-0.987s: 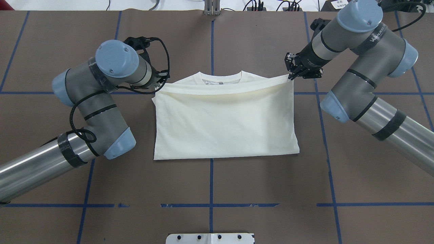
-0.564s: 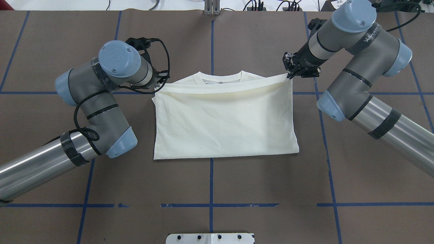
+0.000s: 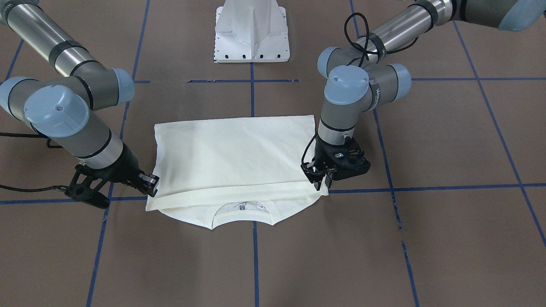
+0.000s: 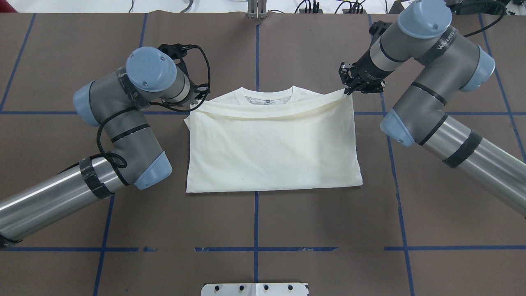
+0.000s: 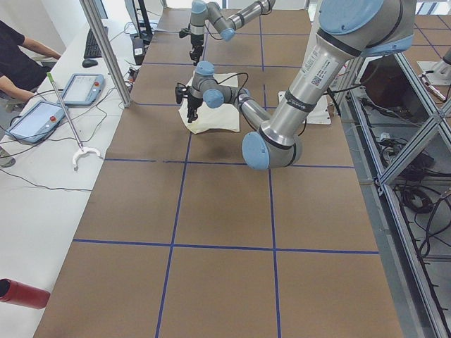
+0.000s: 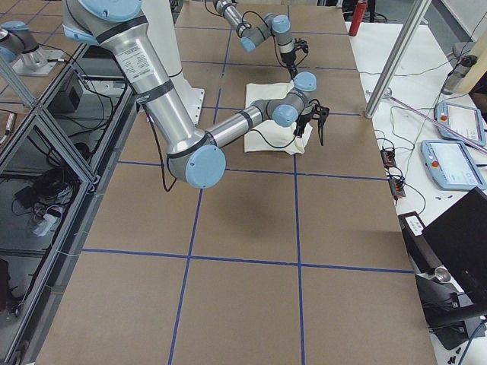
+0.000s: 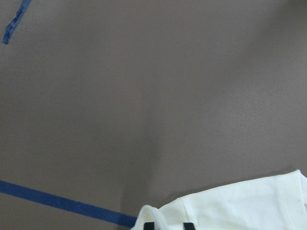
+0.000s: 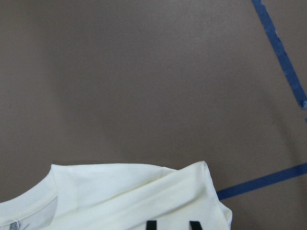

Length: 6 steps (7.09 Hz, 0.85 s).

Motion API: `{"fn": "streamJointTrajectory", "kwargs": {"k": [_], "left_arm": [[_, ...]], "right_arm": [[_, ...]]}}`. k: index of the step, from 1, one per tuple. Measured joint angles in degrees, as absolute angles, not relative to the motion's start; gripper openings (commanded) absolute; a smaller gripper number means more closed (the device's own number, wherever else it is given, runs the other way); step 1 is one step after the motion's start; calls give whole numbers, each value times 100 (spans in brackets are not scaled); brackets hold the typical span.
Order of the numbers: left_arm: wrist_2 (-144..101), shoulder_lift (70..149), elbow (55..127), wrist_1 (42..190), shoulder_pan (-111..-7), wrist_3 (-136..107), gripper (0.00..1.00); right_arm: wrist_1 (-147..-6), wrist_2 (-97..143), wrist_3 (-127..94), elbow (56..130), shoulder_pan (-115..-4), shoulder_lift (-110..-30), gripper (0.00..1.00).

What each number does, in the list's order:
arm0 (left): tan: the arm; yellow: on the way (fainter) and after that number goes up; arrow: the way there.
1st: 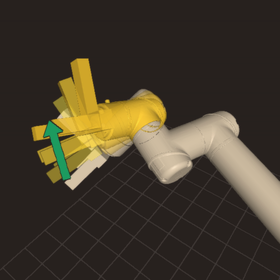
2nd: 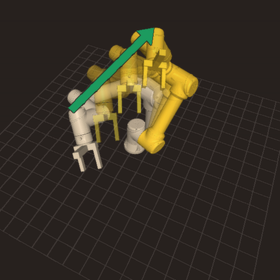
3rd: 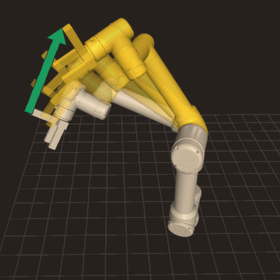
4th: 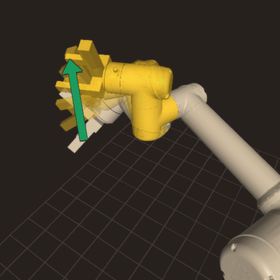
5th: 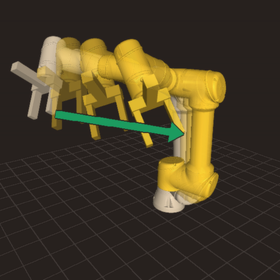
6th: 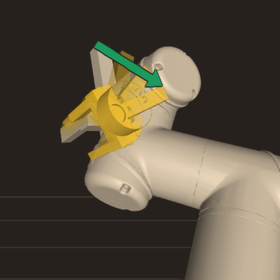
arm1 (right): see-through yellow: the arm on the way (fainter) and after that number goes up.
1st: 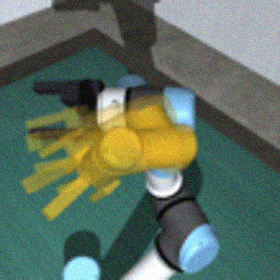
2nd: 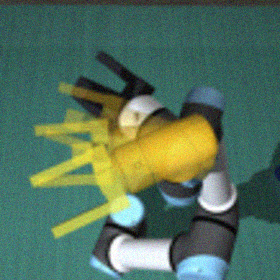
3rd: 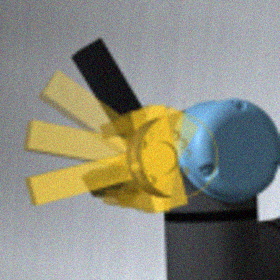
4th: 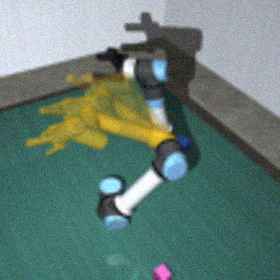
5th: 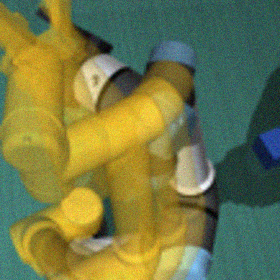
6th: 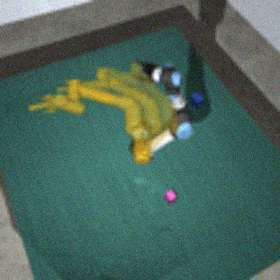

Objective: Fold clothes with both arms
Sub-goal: 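Release the hem at the collar and raise both grippers, then move the right gripper down to the folded shirt's corner nearest the robot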

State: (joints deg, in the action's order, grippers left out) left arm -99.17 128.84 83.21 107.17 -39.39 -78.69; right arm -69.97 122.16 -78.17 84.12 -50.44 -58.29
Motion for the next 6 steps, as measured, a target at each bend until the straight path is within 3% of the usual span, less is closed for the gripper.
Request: {"fn": "streamJointTrajectory", "kwargs": {"k": [3, 6], "left_arm": [[-9942, 12895, 8400, 10657, -3968, -7836, 100], [-9957, 12883, 8752, 10441, -3972, -7840, 100]], "right_arm": [[-6978, 12180, -7733, 8637, -4858, -5998, 100], [-7001, 11527, -8214, 9727, -3985, -6946, 100]]}}
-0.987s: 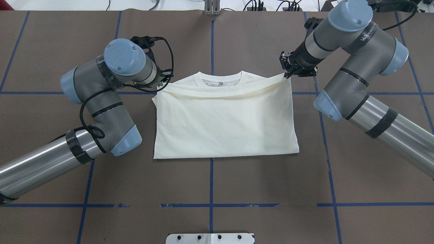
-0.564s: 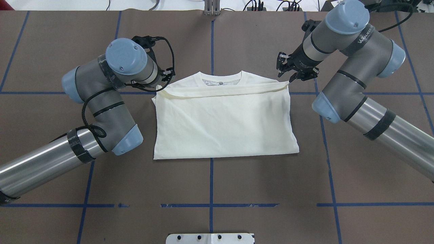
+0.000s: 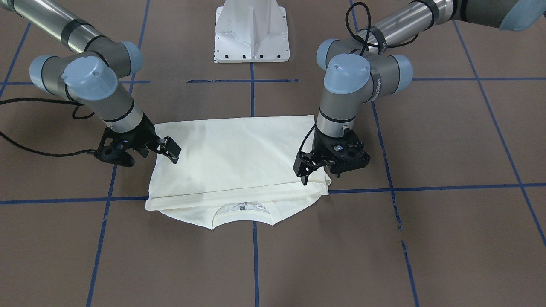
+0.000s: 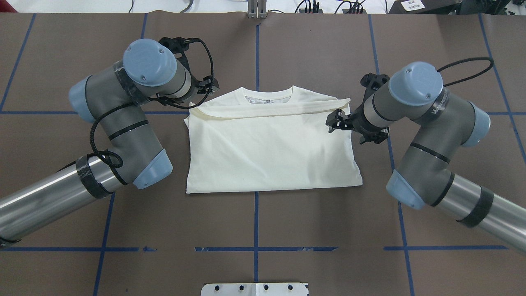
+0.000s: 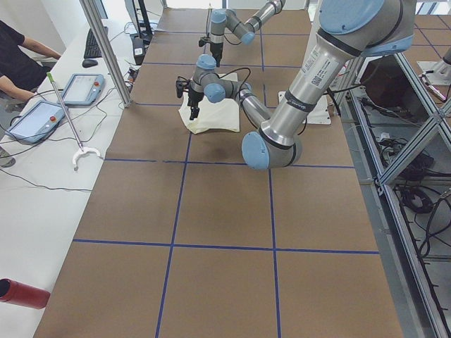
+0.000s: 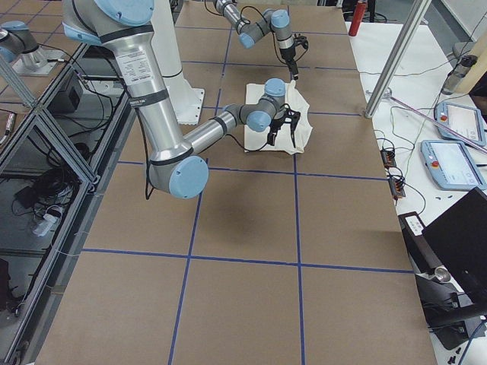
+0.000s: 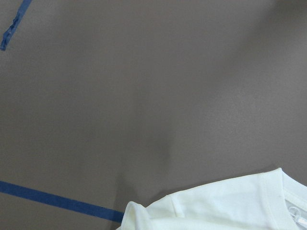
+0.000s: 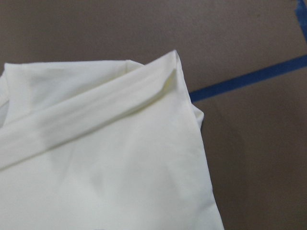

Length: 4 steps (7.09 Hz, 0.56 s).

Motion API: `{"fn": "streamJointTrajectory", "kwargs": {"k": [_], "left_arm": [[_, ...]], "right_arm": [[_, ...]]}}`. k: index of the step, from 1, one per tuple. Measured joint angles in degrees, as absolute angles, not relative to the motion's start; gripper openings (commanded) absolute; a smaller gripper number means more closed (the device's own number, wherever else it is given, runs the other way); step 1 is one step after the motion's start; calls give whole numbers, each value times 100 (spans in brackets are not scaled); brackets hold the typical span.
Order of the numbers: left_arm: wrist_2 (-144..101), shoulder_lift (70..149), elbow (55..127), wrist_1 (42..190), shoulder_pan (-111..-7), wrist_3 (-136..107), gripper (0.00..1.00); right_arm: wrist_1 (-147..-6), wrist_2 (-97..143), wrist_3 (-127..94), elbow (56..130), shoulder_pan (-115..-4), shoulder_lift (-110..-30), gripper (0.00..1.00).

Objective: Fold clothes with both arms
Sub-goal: 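Move the right gripper down to the folded shirt's corner nearest the robot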

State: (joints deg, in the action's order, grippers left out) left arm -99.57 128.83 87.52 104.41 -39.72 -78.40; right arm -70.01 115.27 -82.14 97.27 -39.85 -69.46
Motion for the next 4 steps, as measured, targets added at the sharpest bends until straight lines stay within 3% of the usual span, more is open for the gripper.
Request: {"fn": "streamJointTrajectory", "kwargs": {"k": [4], "left_arm": [[-9966, 12869, 8874, 10376, -3973, -7833, 100]], "right_arm": [[-7047, 11186, -8400, 10160, -3456, -7455, 99]]}}
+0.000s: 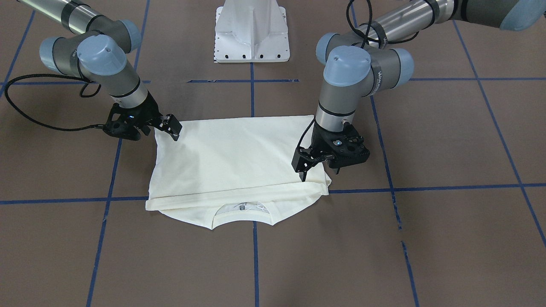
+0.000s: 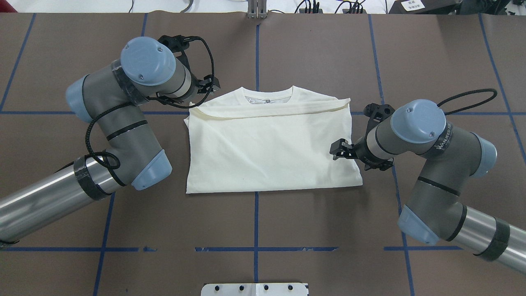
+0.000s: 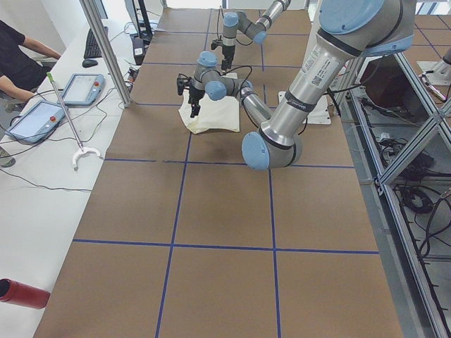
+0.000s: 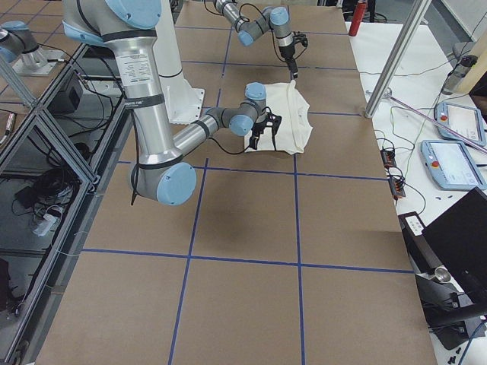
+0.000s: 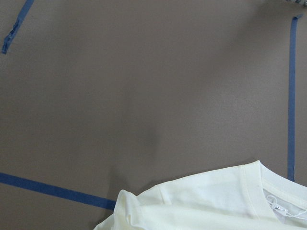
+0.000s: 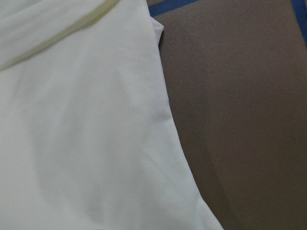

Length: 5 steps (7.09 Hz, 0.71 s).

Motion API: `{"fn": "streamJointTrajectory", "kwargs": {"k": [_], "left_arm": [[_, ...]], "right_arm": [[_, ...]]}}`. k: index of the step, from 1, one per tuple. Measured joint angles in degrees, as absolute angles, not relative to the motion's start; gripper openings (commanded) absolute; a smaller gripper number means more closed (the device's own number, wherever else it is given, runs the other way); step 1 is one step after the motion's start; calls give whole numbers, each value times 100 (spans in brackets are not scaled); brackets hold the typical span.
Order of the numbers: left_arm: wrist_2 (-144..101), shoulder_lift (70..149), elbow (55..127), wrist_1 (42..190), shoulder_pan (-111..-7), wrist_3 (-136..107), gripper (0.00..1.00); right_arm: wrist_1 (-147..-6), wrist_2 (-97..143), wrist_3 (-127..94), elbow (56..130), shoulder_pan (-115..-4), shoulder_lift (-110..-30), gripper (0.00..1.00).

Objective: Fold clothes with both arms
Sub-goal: 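Move the right gripper down to the folded shirt's corner nearest the robot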

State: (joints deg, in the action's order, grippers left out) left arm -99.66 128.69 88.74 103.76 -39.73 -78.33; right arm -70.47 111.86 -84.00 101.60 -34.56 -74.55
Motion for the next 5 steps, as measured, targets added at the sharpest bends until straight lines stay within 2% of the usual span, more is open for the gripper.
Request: {"fn": "streamJointTrajectory", "kwargs": {"k": [1, 2, 3, 5], "left_arm": [[-9967, 12869, 8876, 10375, -3973, -7838, 100], [-9967, 12872, 8879, 10378, -3973, -7845, 100], [-9967, 12871, 8883, 10379, -3973, -7847, 100], [-9967, 12852, 8882, 10380, -3973, -7843, 100]], "right_arm": [[-7048, 11138, -8402, 10111, -3379, -7483, 90], [-7049, 11121, -8402, 10076, -3335, -7509, 36], [-7049, 11122, -8401, 10066, -3320, -7525, 1], [-7045, 11131, -8395, 10076, -3315, -7547, 0]]}}
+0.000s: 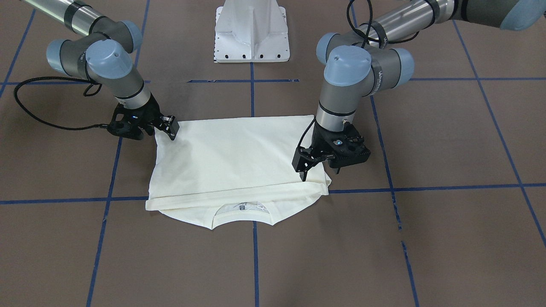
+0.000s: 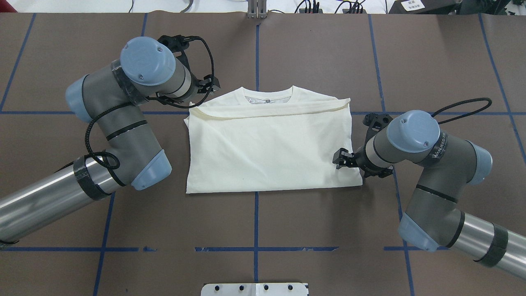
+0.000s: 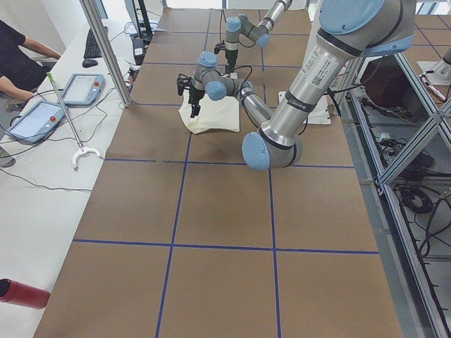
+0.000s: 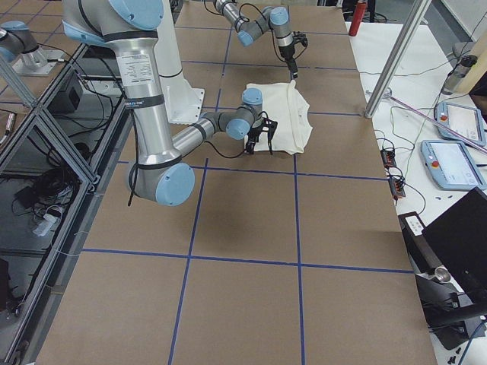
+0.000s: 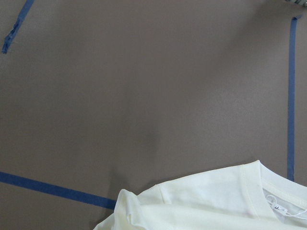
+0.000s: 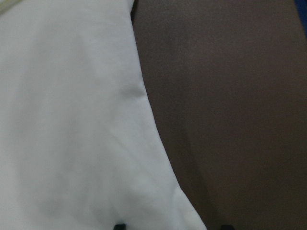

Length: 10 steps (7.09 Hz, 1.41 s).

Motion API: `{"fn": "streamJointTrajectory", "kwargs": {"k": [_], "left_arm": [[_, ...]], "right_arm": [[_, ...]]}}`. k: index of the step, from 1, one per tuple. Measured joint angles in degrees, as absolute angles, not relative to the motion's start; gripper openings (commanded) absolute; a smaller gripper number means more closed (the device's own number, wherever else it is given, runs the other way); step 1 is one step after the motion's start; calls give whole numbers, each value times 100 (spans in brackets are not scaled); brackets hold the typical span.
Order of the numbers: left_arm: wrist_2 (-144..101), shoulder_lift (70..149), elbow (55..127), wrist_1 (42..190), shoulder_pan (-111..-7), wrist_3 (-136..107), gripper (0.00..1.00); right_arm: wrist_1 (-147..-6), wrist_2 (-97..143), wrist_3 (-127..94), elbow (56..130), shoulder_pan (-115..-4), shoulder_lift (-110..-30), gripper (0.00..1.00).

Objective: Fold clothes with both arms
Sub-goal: 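Move the right gripper down to the folded shirt's corner nearest the robot, then drag the shirt corner with the right gripper, swinging the shirt around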

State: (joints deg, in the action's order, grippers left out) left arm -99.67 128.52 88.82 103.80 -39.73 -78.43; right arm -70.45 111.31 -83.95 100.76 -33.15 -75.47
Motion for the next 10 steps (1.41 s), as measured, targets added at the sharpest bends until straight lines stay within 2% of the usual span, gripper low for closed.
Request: {"fn": "streamJointTrajectory", "kwargs": {"k": [4, 6, 8, 9, 10], "left_arm": [[-9974, 12884, 8882, 10388, -3965, -7872, 100], [-9968, 12882, 8903, 10387, -3964, -7875, 100], [-9967, 12876, 8986, 10381, -3955, -7883, 100], [-9967, 12868, 9033, 10380, -3947, -7886, 100], [-9968, 12860, 9072, 10381, -3934, -7887, 100]], "right_arm": [[-7046, 11214, -8394, 10365, -3243, -7735, 0], [-7047, 11207, -8460, 10995, -2846, -8293, 0], [-7039, 11174, -8862, 12058, -2010, -9285, 0], [-7032, 11129, -9128, 12390, -1488, -9637, 84], [-7023, 11063, -9341, 12518, -1072, -9799, 100]]}}
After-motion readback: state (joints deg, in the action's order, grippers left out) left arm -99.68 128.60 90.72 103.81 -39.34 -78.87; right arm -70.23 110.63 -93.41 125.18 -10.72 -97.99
